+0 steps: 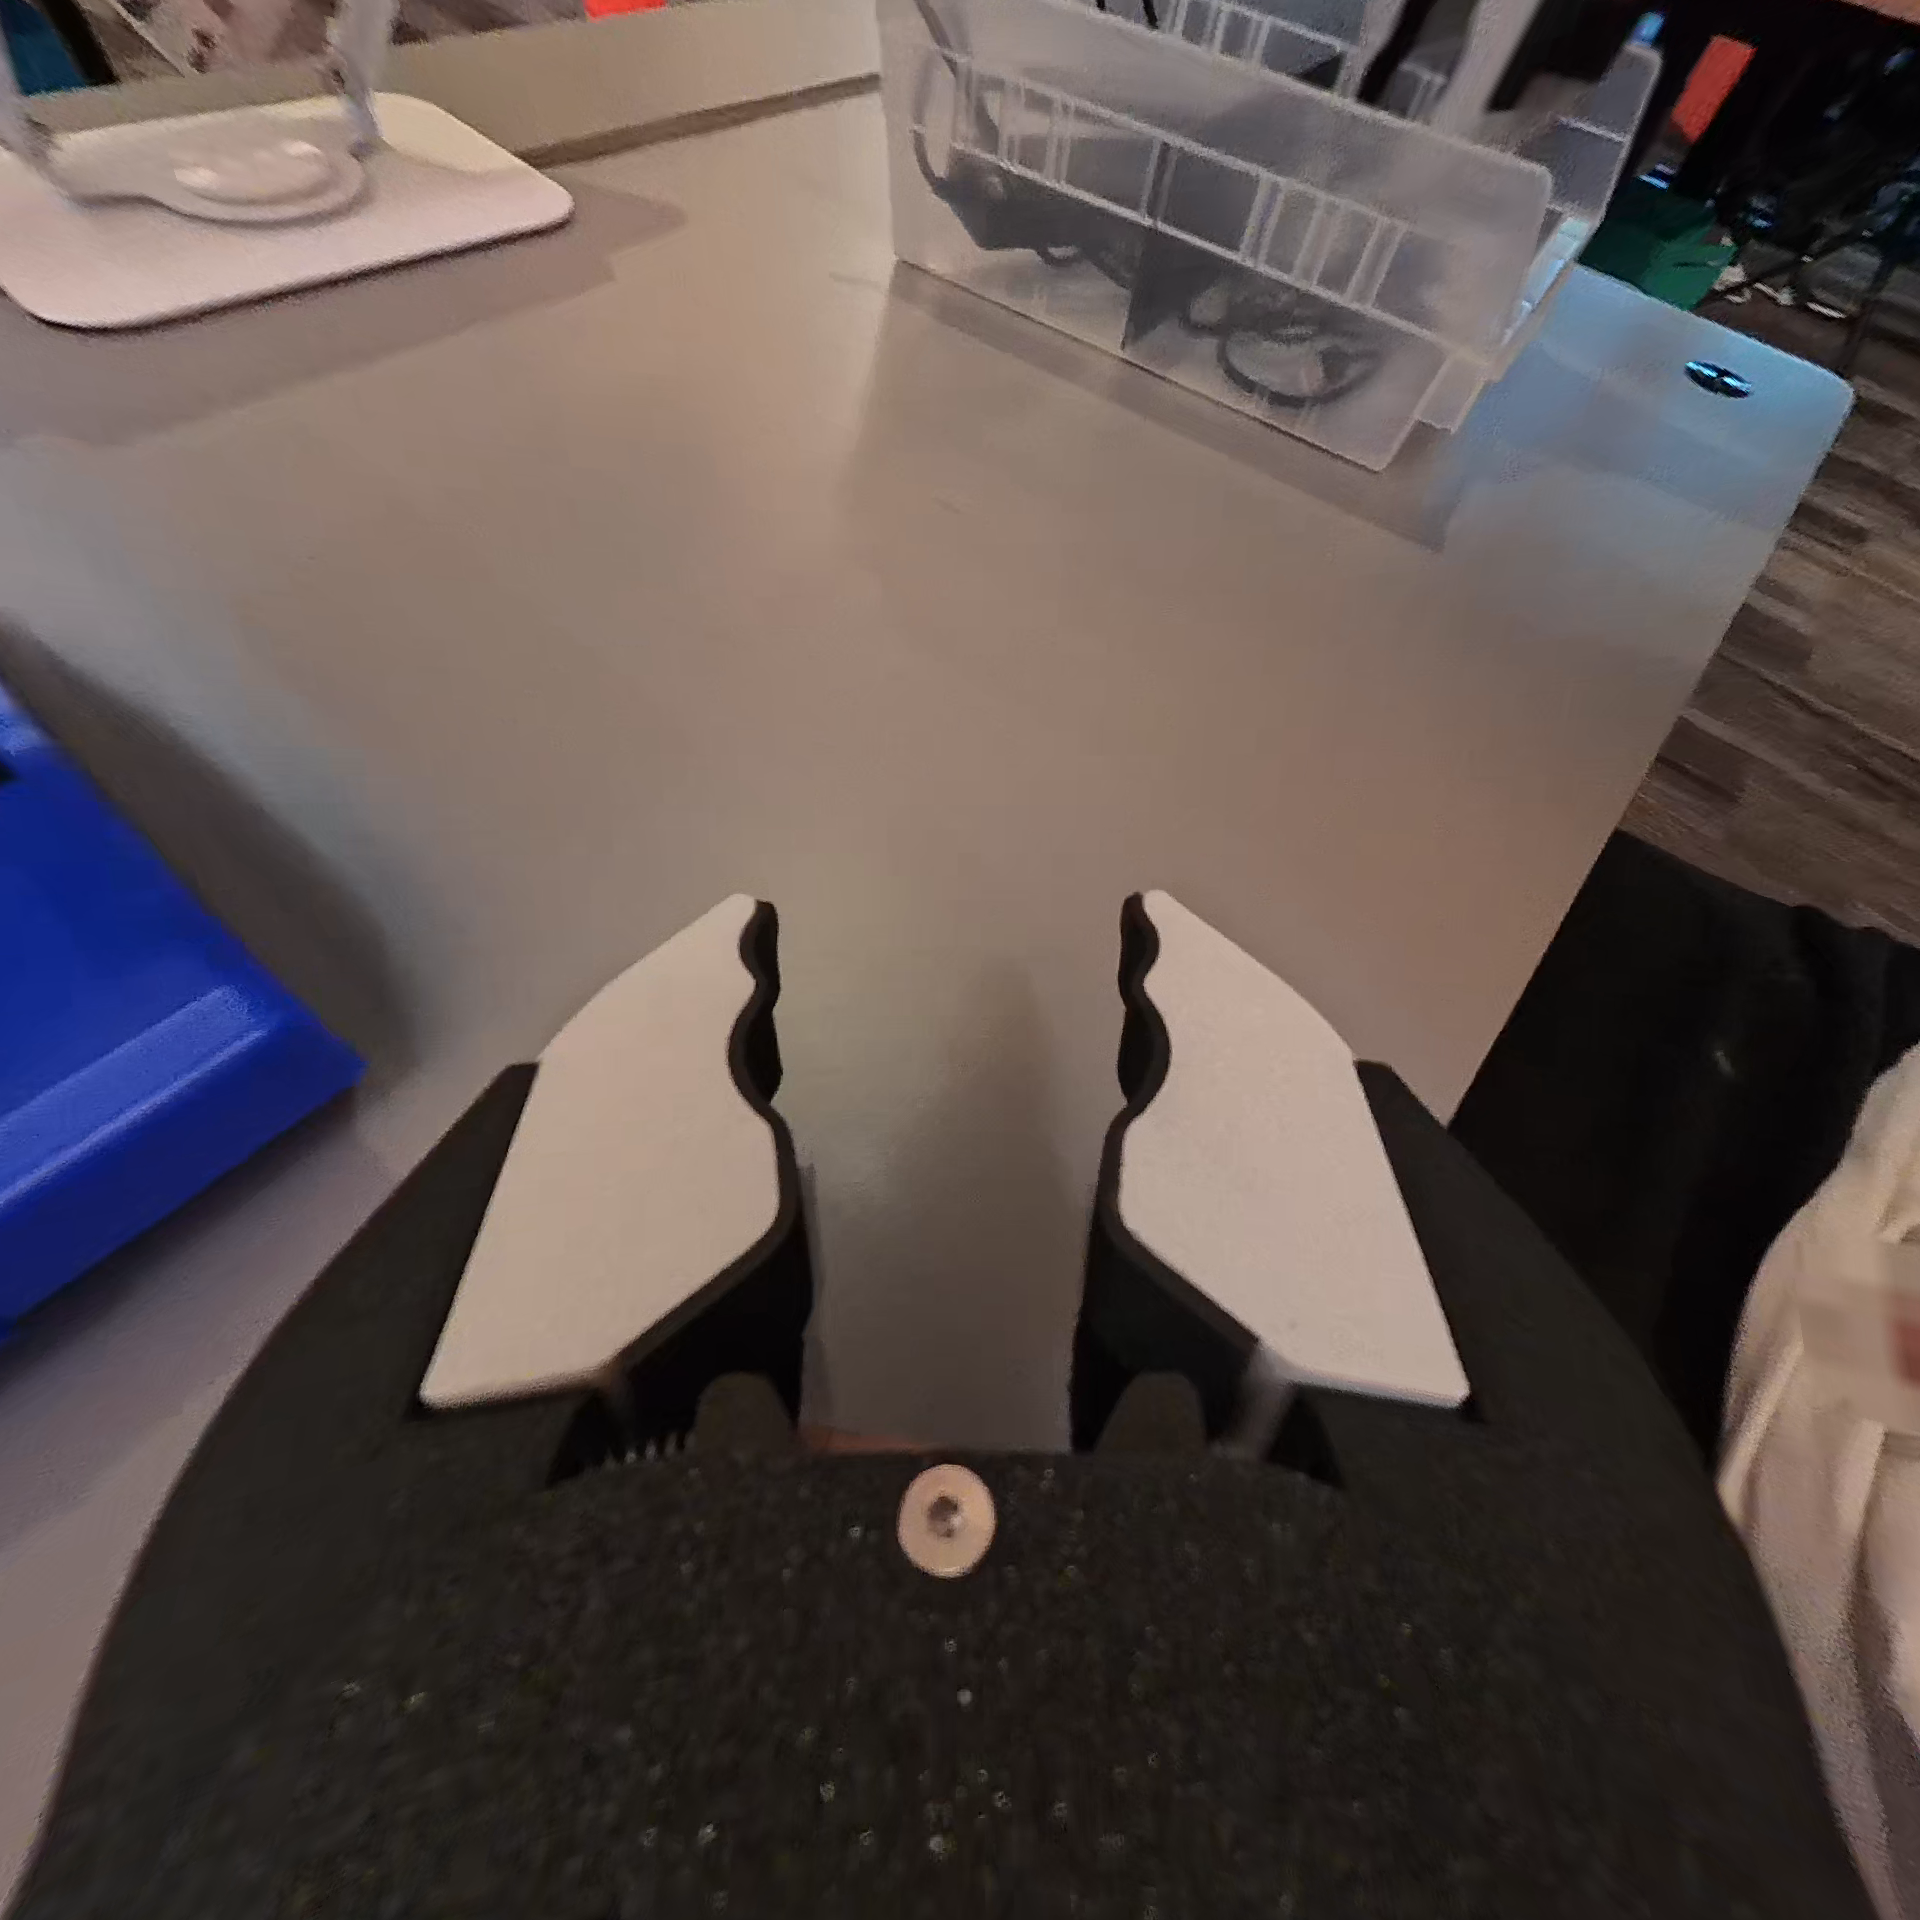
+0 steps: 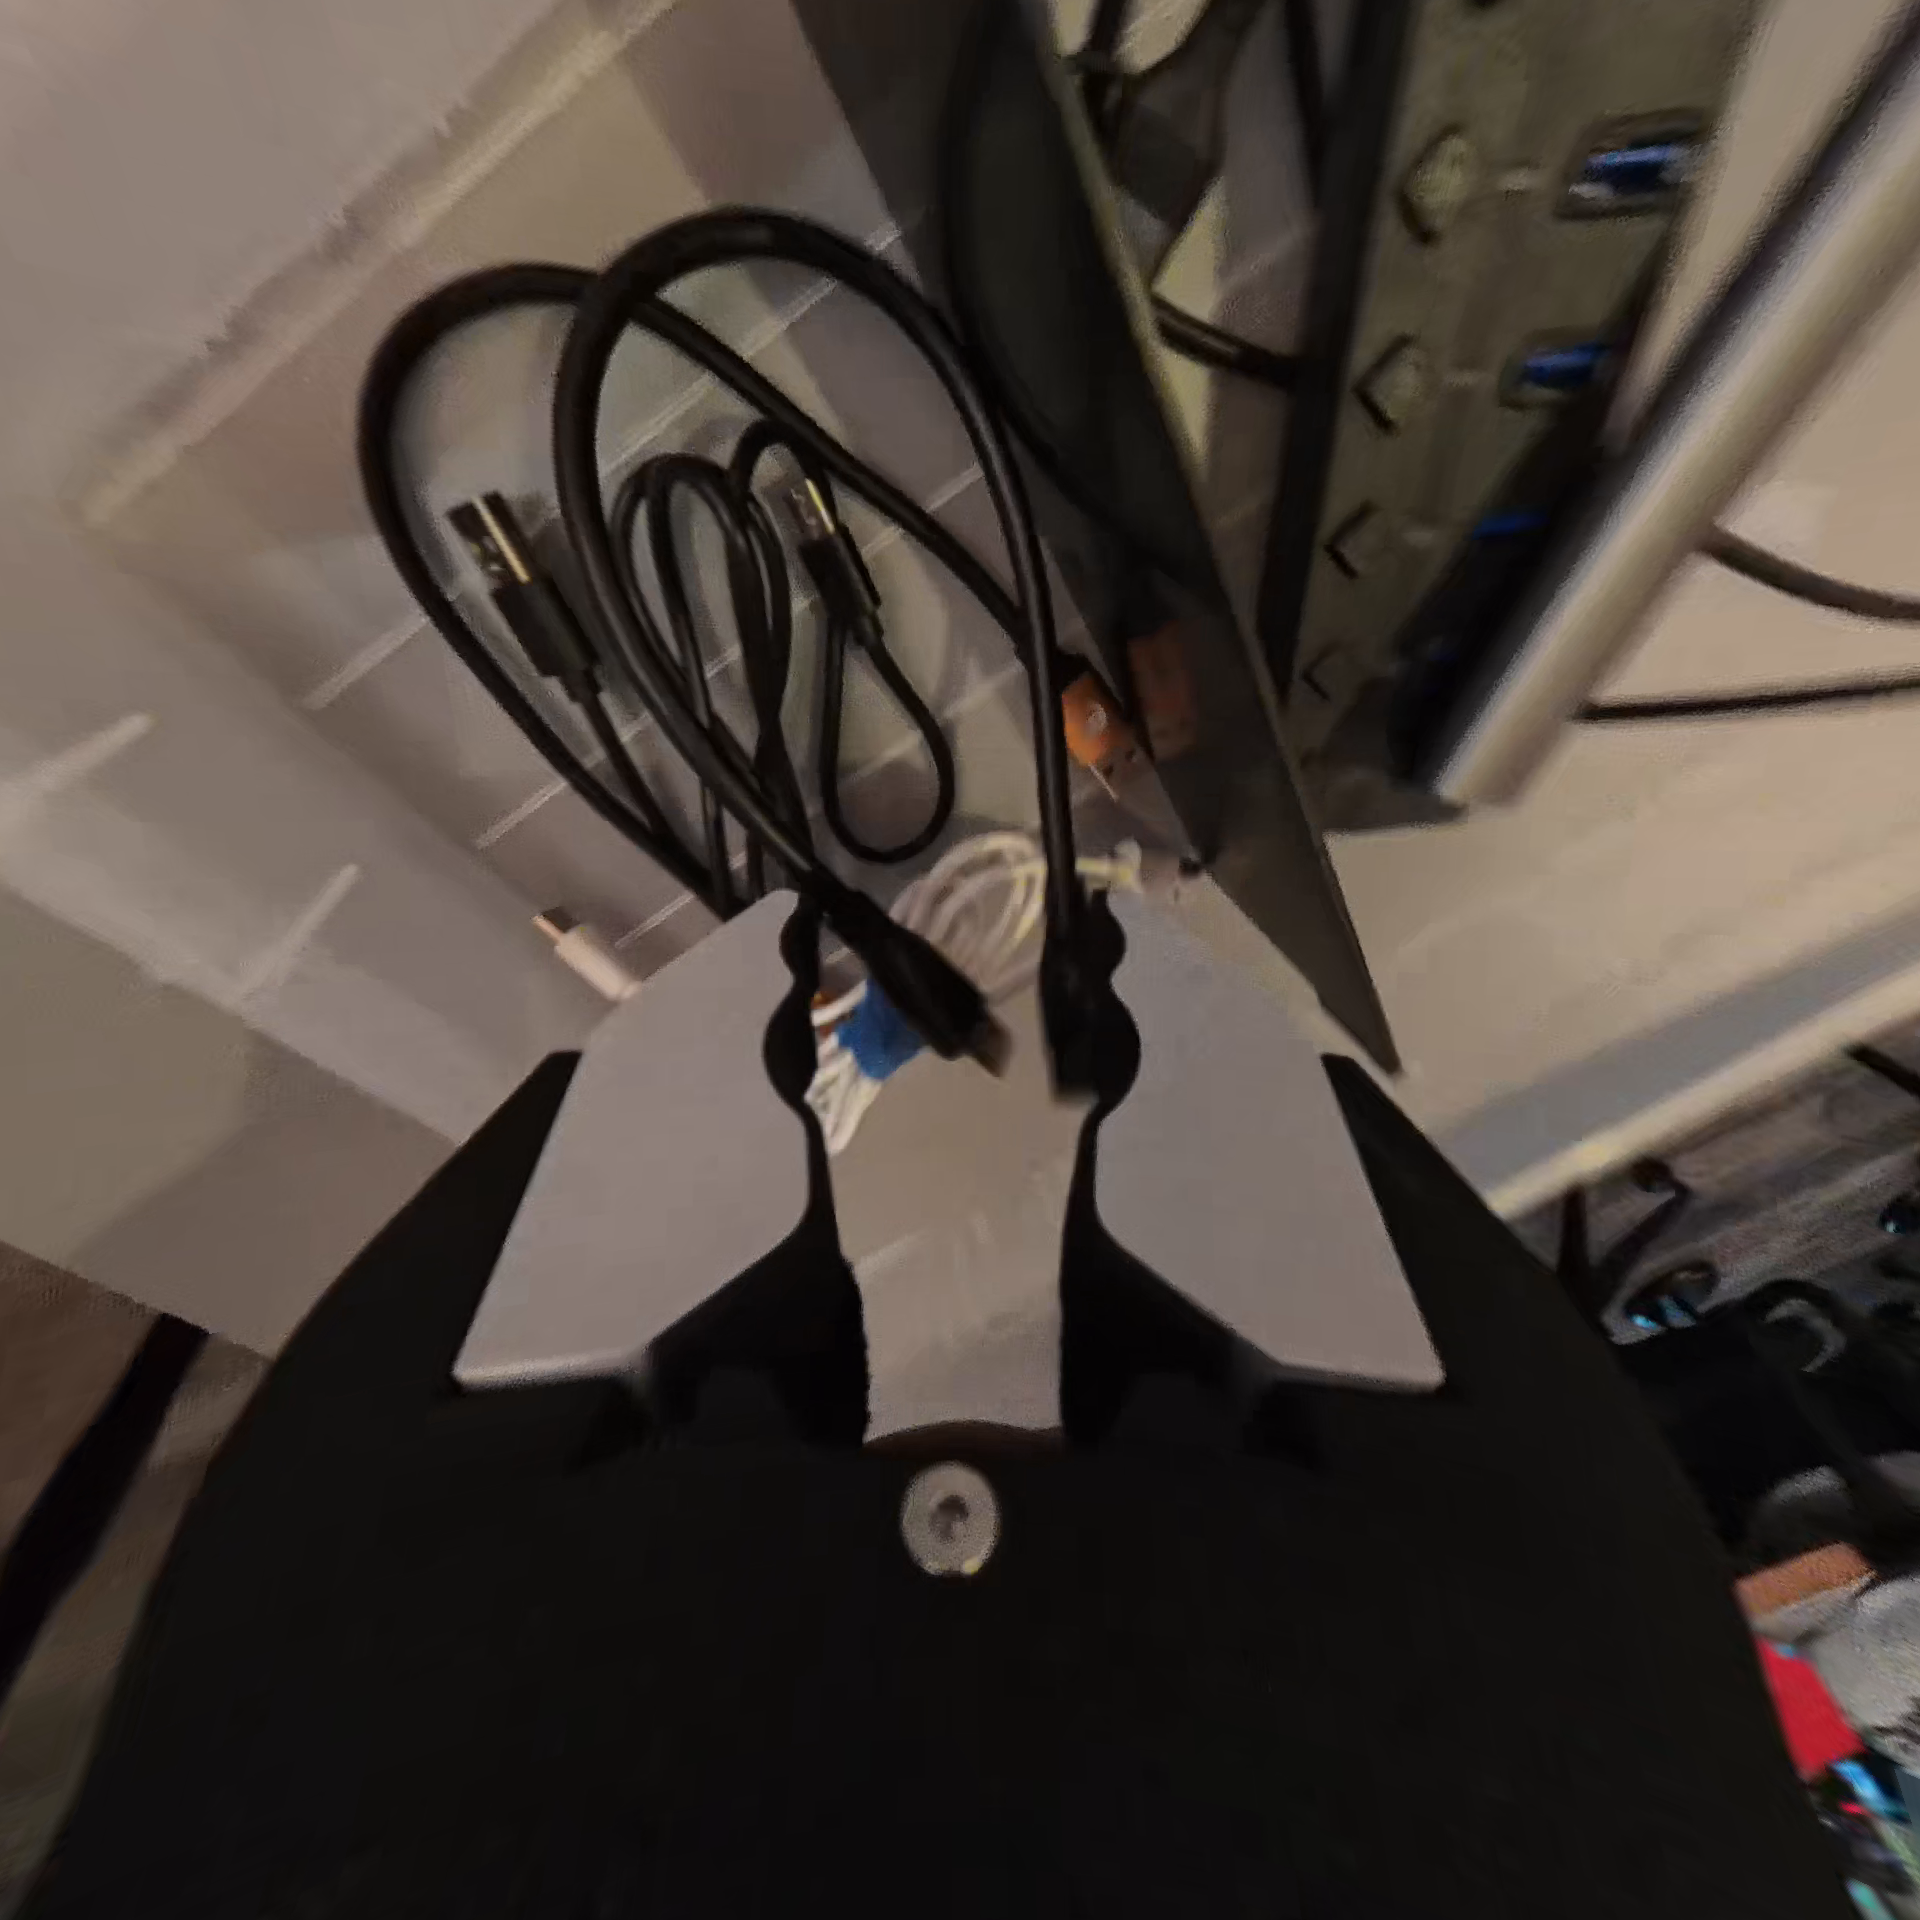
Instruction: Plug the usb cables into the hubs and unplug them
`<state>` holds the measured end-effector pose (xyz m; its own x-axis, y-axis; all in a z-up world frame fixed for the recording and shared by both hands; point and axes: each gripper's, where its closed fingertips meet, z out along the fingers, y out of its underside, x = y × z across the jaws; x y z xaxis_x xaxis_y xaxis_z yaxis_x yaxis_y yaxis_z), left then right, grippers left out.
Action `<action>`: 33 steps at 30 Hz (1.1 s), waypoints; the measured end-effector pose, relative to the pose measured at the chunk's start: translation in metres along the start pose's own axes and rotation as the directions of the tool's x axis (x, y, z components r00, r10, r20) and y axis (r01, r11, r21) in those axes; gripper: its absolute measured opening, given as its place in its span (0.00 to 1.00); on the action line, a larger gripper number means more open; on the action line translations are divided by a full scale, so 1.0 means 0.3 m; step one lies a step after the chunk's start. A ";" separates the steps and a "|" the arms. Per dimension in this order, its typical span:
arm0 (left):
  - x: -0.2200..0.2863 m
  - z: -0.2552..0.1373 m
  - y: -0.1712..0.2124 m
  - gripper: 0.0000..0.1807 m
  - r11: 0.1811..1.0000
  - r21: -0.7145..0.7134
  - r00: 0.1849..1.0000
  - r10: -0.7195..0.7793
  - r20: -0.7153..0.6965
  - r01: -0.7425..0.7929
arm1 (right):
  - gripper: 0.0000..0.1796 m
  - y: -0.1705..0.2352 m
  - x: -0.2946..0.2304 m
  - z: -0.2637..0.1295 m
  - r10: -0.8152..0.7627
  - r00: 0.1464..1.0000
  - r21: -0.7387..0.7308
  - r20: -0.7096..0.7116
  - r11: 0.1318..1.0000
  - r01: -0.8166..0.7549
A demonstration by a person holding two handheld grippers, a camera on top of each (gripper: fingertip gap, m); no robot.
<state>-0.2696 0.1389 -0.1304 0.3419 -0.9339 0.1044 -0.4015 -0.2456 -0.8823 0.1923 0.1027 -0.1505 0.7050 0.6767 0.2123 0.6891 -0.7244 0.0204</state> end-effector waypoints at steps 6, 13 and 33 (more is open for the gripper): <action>-0.087 -0.093 -0.061 0.32 0.989 0.145 0.990 -0.028 0.136 0.008 | 0.21 0.037 -0.048 -0.237 0.217 0.960 0.414 -0.177 0.901 -0.127; -0.211 -0.227 -0.072 0.33 0.977 0.211 0.937 -0.071 0.341 -0.003 | 0.22 0.019 -0.168 -0.326 0.605 0.795 0.779 0.047 0.476 -0.408; -0.319 -0.337 0.080 0.29 0.965 0.169 0.832 -0.259 0.491 0.200 | 0.28 0.040 -0.330 -0.207 0.823 0.544 0.883 0.165 0.123 -0.454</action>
<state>-0.3978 0.1962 -0.1151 0.8055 -0.5858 0.0896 -0.1754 -0.3801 -0.9082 0.1203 0.0187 -0.1105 0.9781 -0.2064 -0.0287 -0.0871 -0.2800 -0.9560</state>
